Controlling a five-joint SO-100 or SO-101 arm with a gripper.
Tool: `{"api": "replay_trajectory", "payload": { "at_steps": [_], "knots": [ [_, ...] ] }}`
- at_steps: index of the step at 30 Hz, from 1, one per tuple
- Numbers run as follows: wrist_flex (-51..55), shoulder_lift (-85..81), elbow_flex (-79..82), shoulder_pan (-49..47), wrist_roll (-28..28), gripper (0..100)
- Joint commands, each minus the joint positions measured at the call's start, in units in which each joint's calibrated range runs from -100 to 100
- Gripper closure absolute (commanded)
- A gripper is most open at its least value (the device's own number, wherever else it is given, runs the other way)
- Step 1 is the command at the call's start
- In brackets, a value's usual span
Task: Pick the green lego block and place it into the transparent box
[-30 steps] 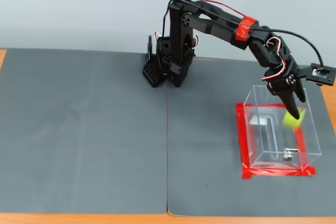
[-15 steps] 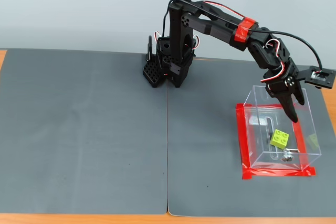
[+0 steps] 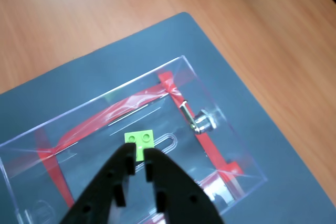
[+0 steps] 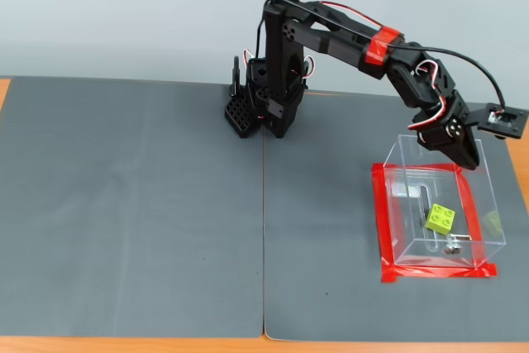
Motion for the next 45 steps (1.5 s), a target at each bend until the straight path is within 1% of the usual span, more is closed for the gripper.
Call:
{"api": "replay_trajectory", "payload": {
  "at_steps": [1,8,17,24,31,32,45],
  "knots": [
    [0.30,-5.52,-0.08,2.80,0.19,98],
    [0.30,-14.43,-0.08,10.19,0.19,98],
    [0.30,-24.85,1.19,23.84,0.19,98],
    [0.12,-36.72,10.14,34.51,-0.18,98],
    [-0.22,-49.44,21.81,42.94,-0.28,98],
    [-0.49,-52.92,25.43,44.28,-0.28,98],
    [-0.22,-78.78,45.87,45.25,-0.07,98]
  ]
}}
